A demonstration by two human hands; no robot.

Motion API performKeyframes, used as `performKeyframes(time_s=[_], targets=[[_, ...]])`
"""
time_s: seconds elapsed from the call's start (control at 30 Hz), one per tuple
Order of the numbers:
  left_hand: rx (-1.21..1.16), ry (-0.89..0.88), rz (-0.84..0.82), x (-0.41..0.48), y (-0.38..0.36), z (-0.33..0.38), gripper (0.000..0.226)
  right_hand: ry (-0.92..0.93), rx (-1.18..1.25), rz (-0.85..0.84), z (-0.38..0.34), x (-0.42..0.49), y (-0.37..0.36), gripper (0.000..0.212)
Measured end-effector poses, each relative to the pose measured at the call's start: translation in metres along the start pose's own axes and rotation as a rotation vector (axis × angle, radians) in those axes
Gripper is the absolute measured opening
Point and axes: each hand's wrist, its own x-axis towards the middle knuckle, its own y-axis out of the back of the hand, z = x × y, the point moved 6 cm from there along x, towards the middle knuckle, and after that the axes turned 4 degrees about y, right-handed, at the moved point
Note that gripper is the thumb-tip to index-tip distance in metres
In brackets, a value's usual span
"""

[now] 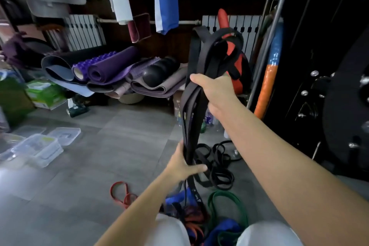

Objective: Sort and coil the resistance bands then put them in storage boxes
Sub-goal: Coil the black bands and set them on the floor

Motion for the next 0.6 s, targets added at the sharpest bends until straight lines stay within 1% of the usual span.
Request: performKeyframes(time_s=[0.07,0.13,0.17,0.23,0.27,0.37,0.43,0.5,0.53,0.6], targets=[[-0.040,0.116,0.009,0.013,-0.019,-0.033,0.062,0.034,0.060,-0.008,-0.019,0.003,-0.003,0.016],[-0.027,0.217,0.063,0.025,-0.025,-0.050,0.019,0.081,0.080,0.044,-0.037,0.012,0.009,0.016],[-0.071,0.266,0.122,0.031,-0.020,-0.053,0.012,0.110,0.049,0.081,-0.044,0.017,0.021,0.015],[-0.188,0.338,0.246,0.043,-0.002,-0.043,0.027,0.164,-0.063,0.149,-0.047,0.026,0.049,0.016],[-0.198,0.330,0.285,0.049,0.008,-0.030,0.030,0.181,-0.128,0.178,-0.042,0.029,0.064,0.020],[-0.086,0.194,0.296,0.068,0.033,0.024,0.031,0.158,-0.387,0.215,-0.004,0.036,0.109,0.040],[0.014,0.097,0.293,0.078,0.042,0.060,0.030,0.075,-0.557,0.163,0.033,0.034,0.132,0.048],[-0.012,0.020,0.276,0.090,0.043,0.087,0.025,-0.011,-0.664,0.113,0.071,0.029,0.149,0.046],[-0.049,0.001,0.260,0.095,0.042,0.096,0.022,-0.050,-0.673,0.105,0.088,0.026,0.157,0.043],[-0.091,-0.019,0.207,0.106,0.032,0.106,0.015,-0.119,-0.602,0.149,0.116,0.021,0.169,0.031]])
